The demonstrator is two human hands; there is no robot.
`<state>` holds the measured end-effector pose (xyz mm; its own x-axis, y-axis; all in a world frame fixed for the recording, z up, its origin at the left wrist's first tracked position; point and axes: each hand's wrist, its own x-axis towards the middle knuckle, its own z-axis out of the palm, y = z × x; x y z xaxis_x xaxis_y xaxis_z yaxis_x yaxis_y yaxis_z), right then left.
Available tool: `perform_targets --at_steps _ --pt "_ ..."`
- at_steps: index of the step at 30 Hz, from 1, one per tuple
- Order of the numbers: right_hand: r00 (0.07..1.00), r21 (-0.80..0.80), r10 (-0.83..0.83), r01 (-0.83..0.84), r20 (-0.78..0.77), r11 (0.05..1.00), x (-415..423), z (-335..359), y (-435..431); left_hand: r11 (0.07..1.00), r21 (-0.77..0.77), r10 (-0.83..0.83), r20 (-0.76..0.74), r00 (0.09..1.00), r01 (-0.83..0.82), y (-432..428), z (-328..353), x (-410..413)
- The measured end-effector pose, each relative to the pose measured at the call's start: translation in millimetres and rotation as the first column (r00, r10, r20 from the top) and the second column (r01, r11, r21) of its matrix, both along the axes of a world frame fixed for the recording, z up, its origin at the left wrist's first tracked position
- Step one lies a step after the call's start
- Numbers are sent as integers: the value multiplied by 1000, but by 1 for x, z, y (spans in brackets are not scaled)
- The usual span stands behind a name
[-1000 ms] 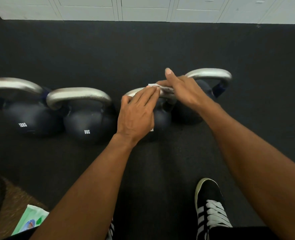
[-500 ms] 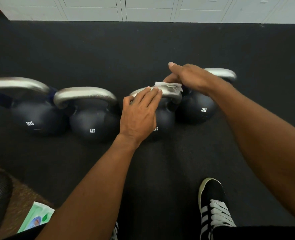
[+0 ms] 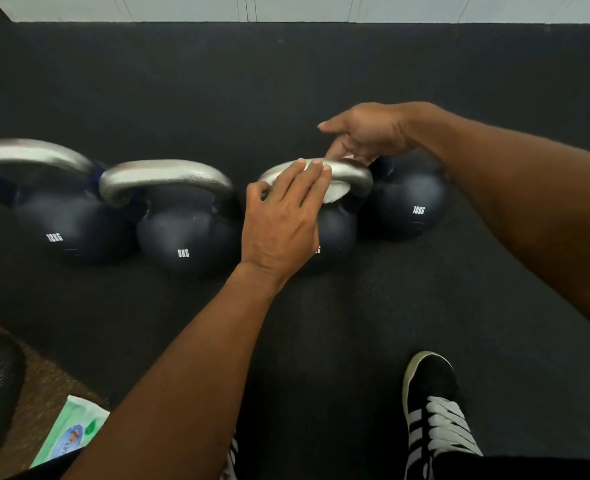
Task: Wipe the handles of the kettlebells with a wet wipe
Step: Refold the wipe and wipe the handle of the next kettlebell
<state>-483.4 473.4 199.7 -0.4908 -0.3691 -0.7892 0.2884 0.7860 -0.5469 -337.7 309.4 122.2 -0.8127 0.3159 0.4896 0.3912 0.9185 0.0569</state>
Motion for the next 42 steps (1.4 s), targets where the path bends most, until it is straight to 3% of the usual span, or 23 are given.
perform_targets --at_steps 2,4,6,7,8,10,12,14,17,21,24,26,28,35,38,42 --pt "980 -89 -163 154 -110 984 10 7 10 1000 15 -3 -4 1000 3 1 0 -1" --pt "930 -93 -213 194 -300 977 33 14 12 999 32 -1 -13 1000 2 0 1 -2" --pt "779 161 26 96 -626 982 66 18 10 998 56 -7 -27 1000 8 0 2 -2" --pt "668 303 179 73 -722 950 85 17 6 998 63 -11 -33 999 13 -1 3 -3" --pt "596 344 211 118 -775 931 102 13 1 998 65 -15 -38 999 17 -2 3 -4" --pt "516 214 37 288 -856 933 133 2 -15 997 67 -23 -42 999 26 -4 3 -5" --pt "414 75 -95 375 -905 924 151 -15 -30 995 88 -36 -44 998 39 -5 3 -5" --pt "370 -54 -232 433 -899 900 162 -30 -43 994 102 -44 -39 998 48 -6 4 -6" --pt "318 -326 -596 605 -738 726 173 -35 -70 994 80 -68 -1 998 68 -10 6 -6" --pt "91 -552 -936 786 -341 278 162 -11 -110 989 89 -118 31 993 115 -15 10 -8" --pt "-123 -528 -992 841 31 -121 148 11 -115 978 152 -147 -7 989 146 -16 10 -6" --pt "-246 -438 -906 812 344 -386 138 16 -104 985 114 -129 -19 991 130 -15 9 -6" --pt "-305 -342 -778 767 550 -543 133 15 -90 991 78 -111 -29 993 113 -14 8 -7" --pt "-104 -240 -469 750 877 -617 139 -14 -65 996 55 -71 -92 993 76 -12 3 -7" --pt "-52 -236 -396 729 917 -643 142 -24 -60 994 60 -84 -83 993 89 -14 4 -8" --pt "-51 -216 -354 708 934 -673 163 -30 -52 994 66 -78 -74 994 83 -12 4 -6"
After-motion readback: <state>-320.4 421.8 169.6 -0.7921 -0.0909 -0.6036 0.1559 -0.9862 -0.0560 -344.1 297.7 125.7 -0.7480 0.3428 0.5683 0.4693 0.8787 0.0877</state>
